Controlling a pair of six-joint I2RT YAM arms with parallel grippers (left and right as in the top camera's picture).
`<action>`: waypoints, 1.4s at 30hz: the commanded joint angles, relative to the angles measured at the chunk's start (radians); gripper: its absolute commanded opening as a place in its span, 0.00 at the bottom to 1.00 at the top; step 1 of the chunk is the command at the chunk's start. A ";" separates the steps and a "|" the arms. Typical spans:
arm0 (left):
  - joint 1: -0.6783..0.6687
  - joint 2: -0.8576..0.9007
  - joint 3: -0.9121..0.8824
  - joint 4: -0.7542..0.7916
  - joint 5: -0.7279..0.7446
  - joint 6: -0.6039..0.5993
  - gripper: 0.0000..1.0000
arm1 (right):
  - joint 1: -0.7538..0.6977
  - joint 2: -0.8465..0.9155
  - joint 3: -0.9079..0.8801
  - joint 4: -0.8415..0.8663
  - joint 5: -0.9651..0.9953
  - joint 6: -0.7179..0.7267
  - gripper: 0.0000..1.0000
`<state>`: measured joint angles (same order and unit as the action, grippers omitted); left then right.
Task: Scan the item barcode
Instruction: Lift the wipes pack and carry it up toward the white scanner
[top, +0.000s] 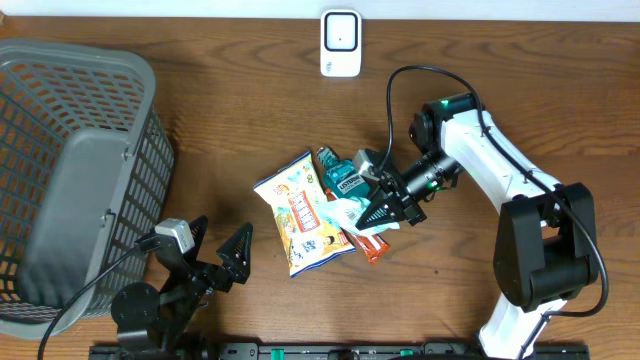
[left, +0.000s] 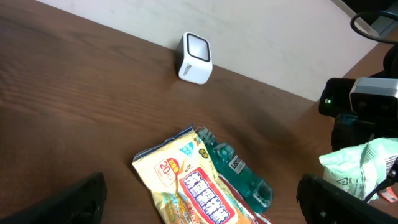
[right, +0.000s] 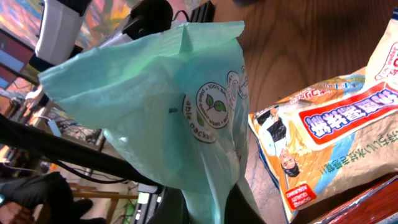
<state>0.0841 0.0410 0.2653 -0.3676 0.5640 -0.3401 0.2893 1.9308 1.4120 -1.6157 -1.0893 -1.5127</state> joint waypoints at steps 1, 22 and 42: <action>0.003 -0.004 -0.002 0.001 0.012 0.002 0.98 | 0.013 -0.018 0.014 -0.004 -0.047 -0.048 0.01; 0.003 -0.004 -0.002 0.001 0.012 0.002 0.98 | 0.016 -0.018 0.011 0.536 0.230 0.680 0.01; 0.003 -0.004 -0.002 0.001 0.012 0.002 0.98 | 0.118 -0.014 0.012 1.266 1.197 1.056 0.01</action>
<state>0.0841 0.0410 0.2653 -0.3672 0.5701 -0.3401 0.4038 1.9308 1.4117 -0.3931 0.0170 -0.4358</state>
